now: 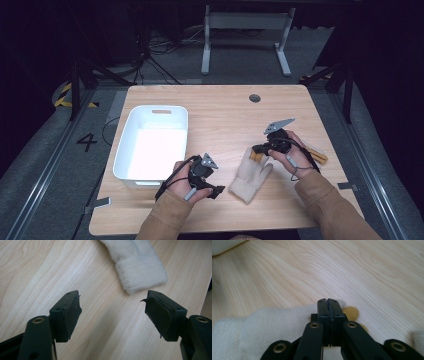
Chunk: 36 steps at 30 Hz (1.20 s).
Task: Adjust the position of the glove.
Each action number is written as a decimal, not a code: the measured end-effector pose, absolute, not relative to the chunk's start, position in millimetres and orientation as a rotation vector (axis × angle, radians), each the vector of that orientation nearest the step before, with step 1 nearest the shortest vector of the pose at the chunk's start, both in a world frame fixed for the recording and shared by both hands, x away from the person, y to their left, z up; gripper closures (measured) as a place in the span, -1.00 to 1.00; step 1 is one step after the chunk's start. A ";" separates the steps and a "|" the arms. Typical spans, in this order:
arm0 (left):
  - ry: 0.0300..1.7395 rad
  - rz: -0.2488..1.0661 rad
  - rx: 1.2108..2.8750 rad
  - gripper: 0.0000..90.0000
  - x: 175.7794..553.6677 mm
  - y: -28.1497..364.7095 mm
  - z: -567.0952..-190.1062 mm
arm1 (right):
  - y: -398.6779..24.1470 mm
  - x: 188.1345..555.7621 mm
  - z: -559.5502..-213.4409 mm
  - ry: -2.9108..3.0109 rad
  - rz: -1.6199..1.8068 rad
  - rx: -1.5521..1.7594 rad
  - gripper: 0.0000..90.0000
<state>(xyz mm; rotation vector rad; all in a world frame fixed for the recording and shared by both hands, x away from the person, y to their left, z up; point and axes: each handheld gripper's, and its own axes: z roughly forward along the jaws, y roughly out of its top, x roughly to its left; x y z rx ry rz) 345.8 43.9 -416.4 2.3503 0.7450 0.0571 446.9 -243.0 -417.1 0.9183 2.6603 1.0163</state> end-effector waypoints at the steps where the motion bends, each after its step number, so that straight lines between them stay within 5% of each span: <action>1: 0.745 0.057 2.350 -0.35 345.8 43.9 -416.4 | -243.0 446.9 -417.1 2.660 1.016 0.918 1.00; 36: 0.702 0.037 2.385 -0.36 340.0 31.2 -418.9 | -211.5 451.4 -448.1 2.697 0.962 0.825 1.00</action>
